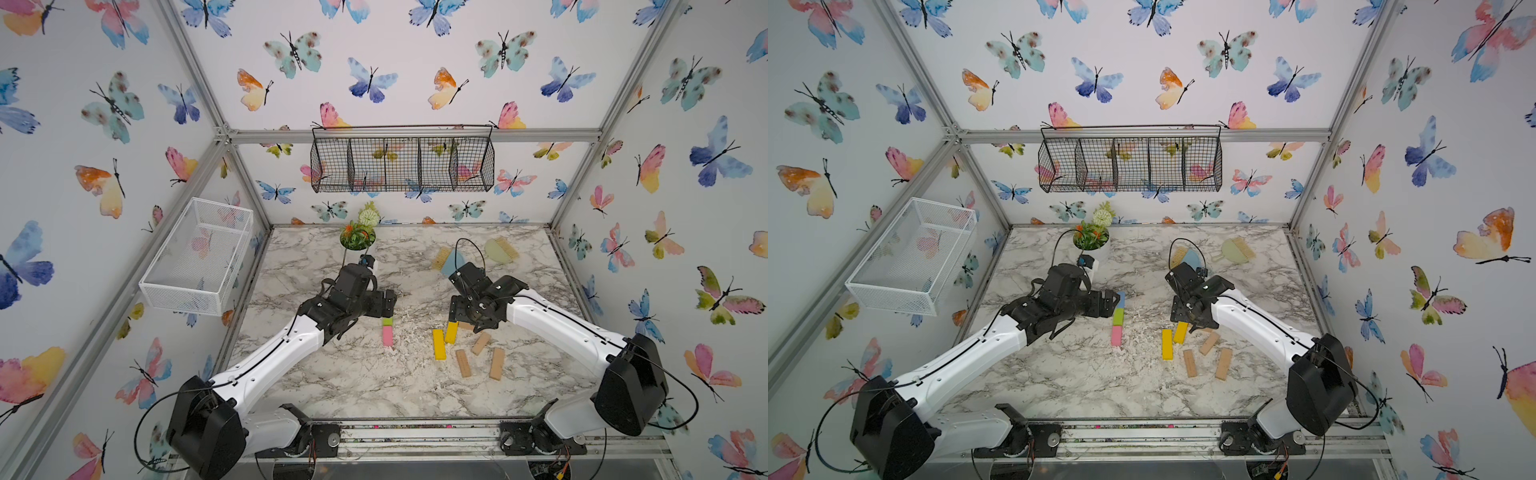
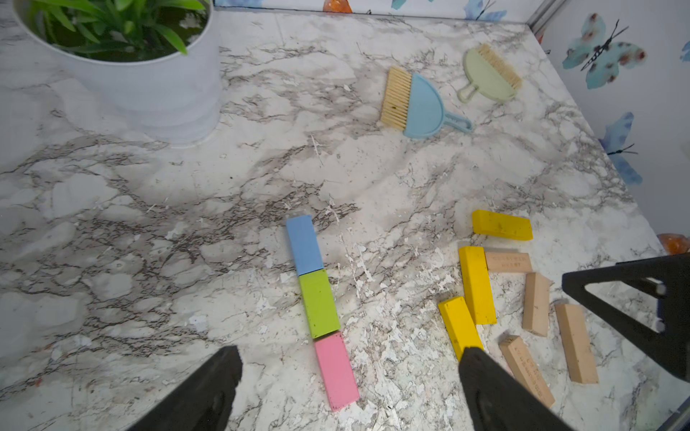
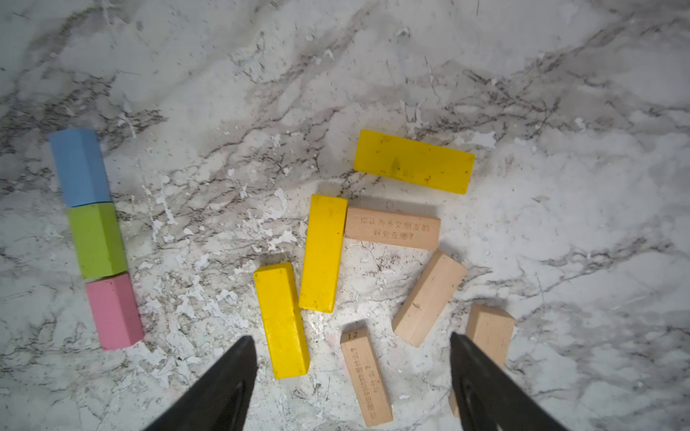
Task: Assemble the letter k with building blocks
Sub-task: Pick up the building block from the center of the board.
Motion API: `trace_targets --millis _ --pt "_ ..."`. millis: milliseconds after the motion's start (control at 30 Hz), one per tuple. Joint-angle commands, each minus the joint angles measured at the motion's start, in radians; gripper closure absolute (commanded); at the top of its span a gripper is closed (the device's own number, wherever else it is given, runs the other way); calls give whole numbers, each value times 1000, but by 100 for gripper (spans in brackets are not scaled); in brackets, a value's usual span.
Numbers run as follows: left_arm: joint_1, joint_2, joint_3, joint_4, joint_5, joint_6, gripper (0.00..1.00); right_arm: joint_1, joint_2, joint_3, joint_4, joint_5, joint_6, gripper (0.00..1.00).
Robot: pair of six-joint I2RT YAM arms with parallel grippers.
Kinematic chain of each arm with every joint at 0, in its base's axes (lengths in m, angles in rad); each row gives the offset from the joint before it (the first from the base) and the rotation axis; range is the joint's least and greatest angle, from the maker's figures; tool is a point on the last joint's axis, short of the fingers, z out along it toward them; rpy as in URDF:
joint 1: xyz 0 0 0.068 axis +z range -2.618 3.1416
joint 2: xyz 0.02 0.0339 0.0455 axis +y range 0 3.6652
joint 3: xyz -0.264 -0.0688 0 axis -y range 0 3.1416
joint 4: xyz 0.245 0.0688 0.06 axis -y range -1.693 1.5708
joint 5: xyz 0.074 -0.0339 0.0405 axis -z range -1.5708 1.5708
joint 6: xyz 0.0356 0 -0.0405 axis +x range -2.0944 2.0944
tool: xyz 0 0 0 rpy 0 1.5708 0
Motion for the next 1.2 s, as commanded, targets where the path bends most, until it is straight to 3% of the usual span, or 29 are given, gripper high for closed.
trace_targets --millis 0,267,467,600,667,800,1000,1167 --pt "-48 37 26 6 -63 13 6 -21 -36 -47 -10 -76 14 18" --pt "-118 101 38 33 -50 -34 7 -84 -67 -108 31 -125 -30 19" --pt "-137 133 46 34 -66 -42 7 -121 -42 -148 135 -223 -74 32" --pt "-138 133 52 34 -85 -53 6 -121 40 -118 137 -246 -72 34" --pt "-138 130 54 34 -101 -68 1 -121 63 -105 132 -194 -48 31" --pt "-135 135 61 38 -109 -98 2 -122 80 -76 140 -110 -9 28" --pt "-155 151 61 98 -40 -82 2 -145 122 -35 129 -148 -22 25" --pt "-247 259 128 83 -118 -43 1 -228 54 -84 171 -183 6 23"
